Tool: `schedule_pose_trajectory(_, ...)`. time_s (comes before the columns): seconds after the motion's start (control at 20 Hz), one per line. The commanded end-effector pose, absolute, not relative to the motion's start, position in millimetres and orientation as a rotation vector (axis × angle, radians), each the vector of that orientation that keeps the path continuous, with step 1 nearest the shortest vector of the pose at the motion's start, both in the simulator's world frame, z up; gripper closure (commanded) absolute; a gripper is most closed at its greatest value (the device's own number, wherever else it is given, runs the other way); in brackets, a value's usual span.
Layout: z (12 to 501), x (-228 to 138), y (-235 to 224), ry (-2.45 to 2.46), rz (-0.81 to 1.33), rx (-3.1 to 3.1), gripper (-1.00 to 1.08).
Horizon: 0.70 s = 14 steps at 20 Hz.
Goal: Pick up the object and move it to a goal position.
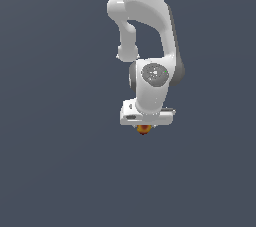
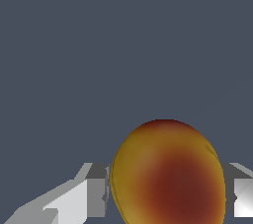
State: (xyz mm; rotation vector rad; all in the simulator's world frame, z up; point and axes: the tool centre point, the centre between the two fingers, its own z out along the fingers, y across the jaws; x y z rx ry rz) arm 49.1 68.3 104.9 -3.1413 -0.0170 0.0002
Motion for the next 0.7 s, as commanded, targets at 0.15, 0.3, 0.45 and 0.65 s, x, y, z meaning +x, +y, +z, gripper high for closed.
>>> schedule_pose_trajectory(0.15,124.6,67.7,85.3,-0.016,0.0,-3.141,1.08)
schedule_pose_trajectory(0.3,130.5,73.8,90.6,-0.016,0.0,-3.141,1.08)
schedule_pose_trajectory(0.45,134.1,77.6,93.9,-0.016,0.0,-3.141,1.08)
schedule_pose_trajectory(0.65,135.8,79.4,95.5,-0.016,0.0,-3.141,1.08)
